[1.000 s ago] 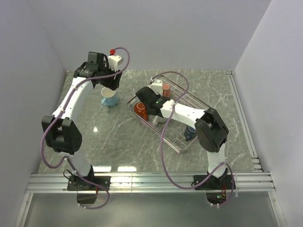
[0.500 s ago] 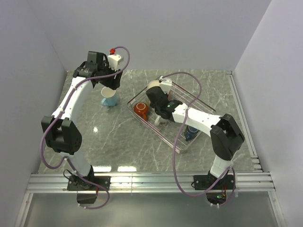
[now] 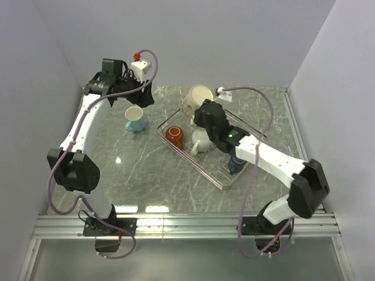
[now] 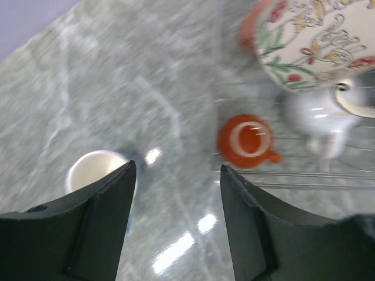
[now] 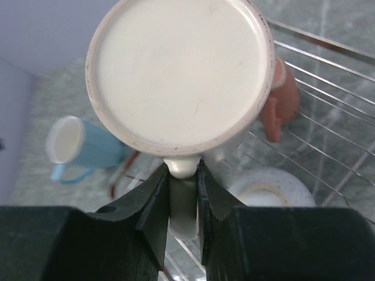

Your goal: Unload the cups from the dish rack

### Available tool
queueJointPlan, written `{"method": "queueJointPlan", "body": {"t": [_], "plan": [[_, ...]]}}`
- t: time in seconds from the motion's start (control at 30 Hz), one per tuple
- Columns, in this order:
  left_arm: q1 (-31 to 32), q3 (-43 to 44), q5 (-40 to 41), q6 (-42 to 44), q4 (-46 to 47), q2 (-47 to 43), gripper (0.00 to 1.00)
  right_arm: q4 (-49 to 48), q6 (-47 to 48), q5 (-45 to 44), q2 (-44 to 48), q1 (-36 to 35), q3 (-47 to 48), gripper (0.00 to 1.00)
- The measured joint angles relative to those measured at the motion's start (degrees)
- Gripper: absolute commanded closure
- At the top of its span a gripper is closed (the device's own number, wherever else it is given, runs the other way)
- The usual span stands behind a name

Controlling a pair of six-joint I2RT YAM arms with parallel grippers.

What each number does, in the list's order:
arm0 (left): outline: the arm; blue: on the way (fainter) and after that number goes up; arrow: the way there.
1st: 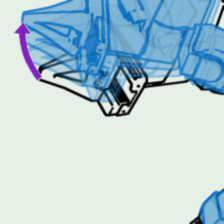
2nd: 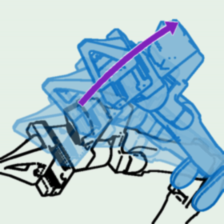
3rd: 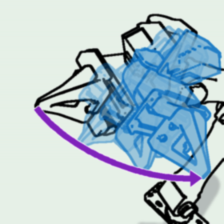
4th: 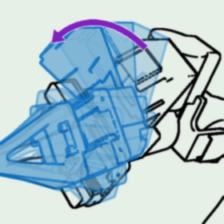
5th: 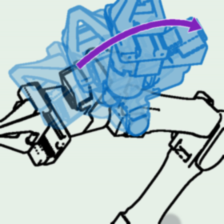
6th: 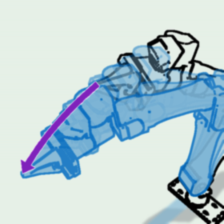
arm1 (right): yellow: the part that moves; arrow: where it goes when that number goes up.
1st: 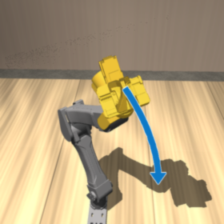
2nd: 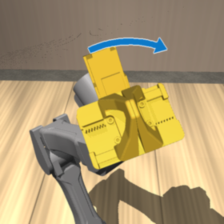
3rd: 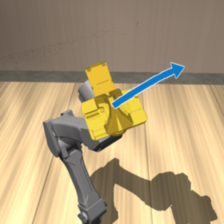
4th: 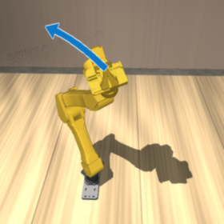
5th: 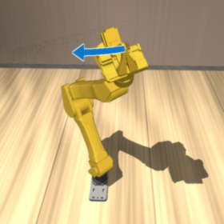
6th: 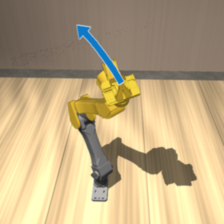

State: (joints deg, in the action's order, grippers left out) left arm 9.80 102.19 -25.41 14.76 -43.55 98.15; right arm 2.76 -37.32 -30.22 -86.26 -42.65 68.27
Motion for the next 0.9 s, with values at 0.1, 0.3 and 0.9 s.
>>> {"method": "queueJointPlan", "body": {"t": [0.1, 0.3, 0.9], "plan": [[-1.29, 0.04, -8.2, -2.27, 0.59, -2.34, 0.31, -5.64, -1.05, 3.26, 7.06, 1.33, -4.33, 1.0], [-3.43, -1.11, -25.18, -12.33, 10.8, -10.27, 0.24, -15.82, -3.74, 9.22, 16.59, 4.0, -8.39, 1.0], [1.95, -1.97, -36.2, -29.64, 25.46, -16.92, 0.2, -34.58, -13.16, 23.47, 20.61, 4.17, -10.47, 1.0]]}}
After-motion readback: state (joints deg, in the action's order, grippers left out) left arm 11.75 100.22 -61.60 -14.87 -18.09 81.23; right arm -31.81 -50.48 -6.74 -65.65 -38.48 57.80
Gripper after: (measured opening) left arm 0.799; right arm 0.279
